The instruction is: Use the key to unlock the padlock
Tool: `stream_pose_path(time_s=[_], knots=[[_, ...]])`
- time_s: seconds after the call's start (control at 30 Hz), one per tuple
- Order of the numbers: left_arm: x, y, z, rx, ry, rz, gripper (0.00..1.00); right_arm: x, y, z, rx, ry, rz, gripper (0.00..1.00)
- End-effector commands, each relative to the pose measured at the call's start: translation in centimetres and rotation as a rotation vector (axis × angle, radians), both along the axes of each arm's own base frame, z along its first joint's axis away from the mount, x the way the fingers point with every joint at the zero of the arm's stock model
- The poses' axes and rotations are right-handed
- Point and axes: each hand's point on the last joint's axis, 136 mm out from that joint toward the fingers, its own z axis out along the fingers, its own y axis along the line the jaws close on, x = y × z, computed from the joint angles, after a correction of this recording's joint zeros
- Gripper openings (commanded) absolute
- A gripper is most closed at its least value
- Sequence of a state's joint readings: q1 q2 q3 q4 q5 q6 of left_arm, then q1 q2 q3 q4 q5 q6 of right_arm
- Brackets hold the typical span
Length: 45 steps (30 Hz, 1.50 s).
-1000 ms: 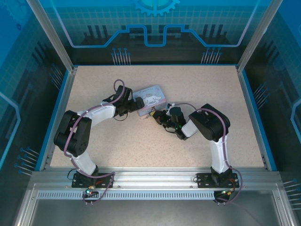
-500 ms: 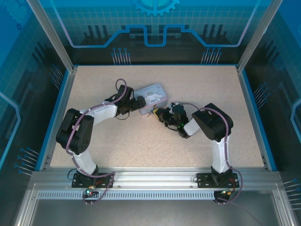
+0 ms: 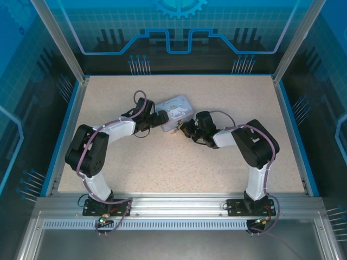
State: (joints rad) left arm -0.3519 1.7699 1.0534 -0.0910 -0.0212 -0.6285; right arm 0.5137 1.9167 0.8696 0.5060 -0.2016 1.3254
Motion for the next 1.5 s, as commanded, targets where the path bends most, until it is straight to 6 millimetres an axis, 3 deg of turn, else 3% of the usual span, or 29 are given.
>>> stream_pose_path(time_s=[0.0,0.17,0.33,0.57,0.8,1.0,1.13,1.33,1.47], knots=[[-4.1,4.0,-6.0,0.186,0.225,0.046,0.94,-2.8,-4.5,-4.8,-0.235,0.186,-0.033,0.0],[-4.1,3.9,-6.1,0.184,0.227,0.046,0.94,-0.5,-3.2,-2.8,-0.135,0.108,-0.059,0.0],[-4.2,3.9,-6.3,0.182,0.233,0.049,0.94,1.5,-3.3,-1.6,0.118,-0.007,-0.145,0.0],[-4.3,3.9,-6.7,0.179,0.243,0.05,0.93,3.1,-4.2,0.4,0.228,-0.057,-0.135,0.0],[-4.1,3.8,-6.7,0.175,0.24,0.049,0.93,0.7,-6.2,-1.7,-0.003,0.157,-0.1,0.0],[-4.3,3.7,-7.1,0.172,0.249,0.049,0.93,1.6,-5.6,-2.1,0.156,0.153,-0.114,0.0],[-4.5,3.9,-7.0,0.174,0.249,0.051,0.93,0.2,-6.8,-3.1,-0.005,0.227,-0.089,0.0],[-4.6,3.9,-7.1,0.177,0.252,0.049,0.93,-0.5,-8.2,-2.2,-0.162,0.273,-0.085,0.0],[-4.7,3.8,-7.1,0.173,0.257,0.047,0.93,-0.4,-8.1,-2.2,-0.194,0.311,-0.058,0.0]])
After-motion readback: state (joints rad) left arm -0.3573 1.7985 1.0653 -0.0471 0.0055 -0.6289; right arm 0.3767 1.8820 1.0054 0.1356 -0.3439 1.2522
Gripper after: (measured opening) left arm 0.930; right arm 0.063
